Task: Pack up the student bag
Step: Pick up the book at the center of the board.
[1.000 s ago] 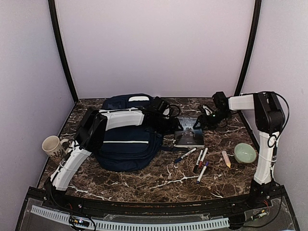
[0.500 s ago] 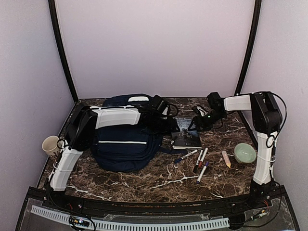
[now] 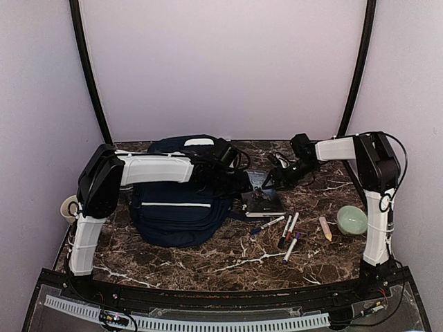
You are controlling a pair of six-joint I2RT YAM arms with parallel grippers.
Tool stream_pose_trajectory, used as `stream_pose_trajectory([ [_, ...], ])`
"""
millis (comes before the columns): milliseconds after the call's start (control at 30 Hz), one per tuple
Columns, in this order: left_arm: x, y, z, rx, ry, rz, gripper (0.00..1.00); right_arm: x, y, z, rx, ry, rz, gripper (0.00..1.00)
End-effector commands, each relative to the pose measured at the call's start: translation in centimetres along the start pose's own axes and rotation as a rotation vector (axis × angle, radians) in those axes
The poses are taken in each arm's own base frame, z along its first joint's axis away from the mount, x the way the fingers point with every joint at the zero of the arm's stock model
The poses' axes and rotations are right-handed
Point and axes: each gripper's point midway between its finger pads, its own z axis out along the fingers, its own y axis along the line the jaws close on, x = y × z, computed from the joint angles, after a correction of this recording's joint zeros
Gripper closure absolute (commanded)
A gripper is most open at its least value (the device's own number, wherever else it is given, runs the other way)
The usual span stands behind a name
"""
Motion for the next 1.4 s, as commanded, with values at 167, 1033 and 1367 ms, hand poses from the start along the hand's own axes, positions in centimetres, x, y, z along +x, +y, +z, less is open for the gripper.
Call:
stream_pose_trajectory([
  [167,-0.8,-1.4,-3.6,0.057,-0.123,-0.033,0.38,3.0,5.0,4.9,-0.199,0.134,0.005,0.36],
  [1033,-1.5,-3.9,-6.5,0.287,-0.245,-0.031,0.71,2.4,4.7,3.0,-0.153,0.089,-0.026,0.36],
  [1367,-2.1,-7.7,-11.1,0.490,-0.312,0.109,0.91,-0.6,6.5,-7.6,-0.162,-0.136,-0.107,0.34],
])
